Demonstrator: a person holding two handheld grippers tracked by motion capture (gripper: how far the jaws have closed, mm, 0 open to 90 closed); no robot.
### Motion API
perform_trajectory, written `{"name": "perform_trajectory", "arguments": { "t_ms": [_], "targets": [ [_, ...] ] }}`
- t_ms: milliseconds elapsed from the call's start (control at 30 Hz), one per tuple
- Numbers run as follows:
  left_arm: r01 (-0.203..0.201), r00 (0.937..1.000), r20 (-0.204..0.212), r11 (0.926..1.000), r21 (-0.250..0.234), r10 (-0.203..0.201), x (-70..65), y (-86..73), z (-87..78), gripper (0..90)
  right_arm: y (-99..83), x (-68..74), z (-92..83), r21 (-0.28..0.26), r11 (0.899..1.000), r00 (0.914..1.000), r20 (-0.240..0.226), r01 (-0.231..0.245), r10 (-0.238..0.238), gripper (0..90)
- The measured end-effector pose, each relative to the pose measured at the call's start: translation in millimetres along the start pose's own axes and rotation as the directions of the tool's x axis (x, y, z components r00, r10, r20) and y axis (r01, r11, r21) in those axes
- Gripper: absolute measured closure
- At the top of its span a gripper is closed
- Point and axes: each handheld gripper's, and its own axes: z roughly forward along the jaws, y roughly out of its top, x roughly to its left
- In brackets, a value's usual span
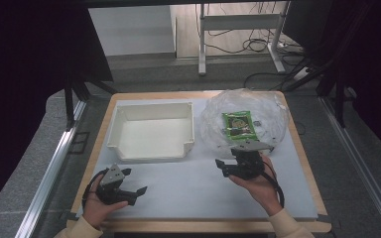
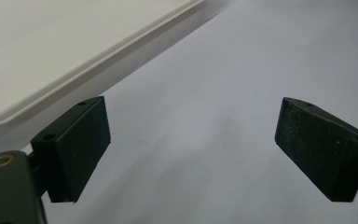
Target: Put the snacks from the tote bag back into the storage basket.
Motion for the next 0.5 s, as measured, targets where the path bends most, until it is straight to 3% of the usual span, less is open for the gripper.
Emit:
{"name": "perform_trajectory", "arguments": {
  "t_ms": [500],
  "targets": [
    [0.004, 1.0000, -0.001, 1.0000, -0.002, -0.004, 0.8, -0.1, 0.0, 10.3, 18.9, -11.1, 5.0, -0.003, 1.000, 0.9999, 0.002, -0.015, 0.015, 30.6]
  ]
}}
